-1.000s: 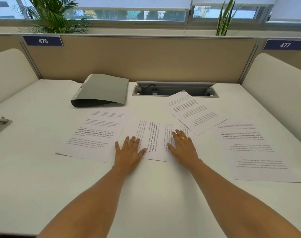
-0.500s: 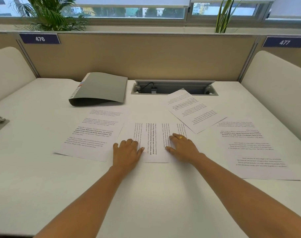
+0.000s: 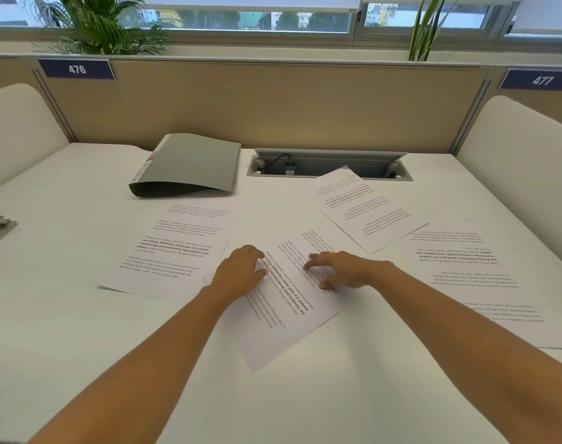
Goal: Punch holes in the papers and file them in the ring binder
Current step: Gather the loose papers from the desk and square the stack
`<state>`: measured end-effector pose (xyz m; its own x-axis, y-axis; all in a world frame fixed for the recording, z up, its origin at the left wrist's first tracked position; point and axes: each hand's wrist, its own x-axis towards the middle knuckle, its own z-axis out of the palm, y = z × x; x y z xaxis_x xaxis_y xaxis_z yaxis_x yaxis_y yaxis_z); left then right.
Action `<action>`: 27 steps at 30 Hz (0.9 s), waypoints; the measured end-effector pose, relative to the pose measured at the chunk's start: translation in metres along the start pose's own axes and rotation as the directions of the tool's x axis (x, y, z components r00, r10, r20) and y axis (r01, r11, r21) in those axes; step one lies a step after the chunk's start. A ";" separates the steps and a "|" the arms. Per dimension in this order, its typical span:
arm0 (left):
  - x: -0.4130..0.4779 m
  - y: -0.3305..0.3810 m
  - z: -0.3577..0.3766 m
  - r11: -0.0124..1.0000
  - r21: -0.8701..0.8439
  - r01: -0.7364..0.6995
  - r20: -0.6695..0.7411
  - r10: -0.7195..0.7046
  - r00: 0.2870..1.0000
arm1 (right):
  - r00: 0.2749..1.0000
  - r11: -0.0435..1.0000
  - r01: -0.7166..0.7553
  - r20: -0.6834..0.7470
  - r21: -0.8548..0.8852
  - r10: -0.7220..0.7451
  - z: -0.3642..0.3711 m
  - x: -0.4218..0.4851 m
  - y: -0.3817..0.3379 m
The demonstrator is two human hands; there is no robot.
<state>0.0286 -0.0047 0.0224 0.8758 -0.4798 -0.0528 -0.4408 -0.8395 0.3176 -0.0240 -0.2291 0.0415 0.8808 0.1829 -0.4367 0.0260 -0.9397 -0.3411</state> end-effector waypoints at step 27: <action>0.016 0.016 -0.009 0.848 -0.178 0.499 0.121 -0.484 0.867 | 0.742 0.856 -0.317 -0.455 0.408 0.492 0.018 0.004 0.000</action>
<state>0.0370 -0.0233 0.0350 0.9486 -0.0403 -0.3138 0.0977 -0.9061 0.4117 -0.0292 -0.2230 0.0249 0.8818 -0.4579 -0.1130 -0.4498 -0.7445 -0.4933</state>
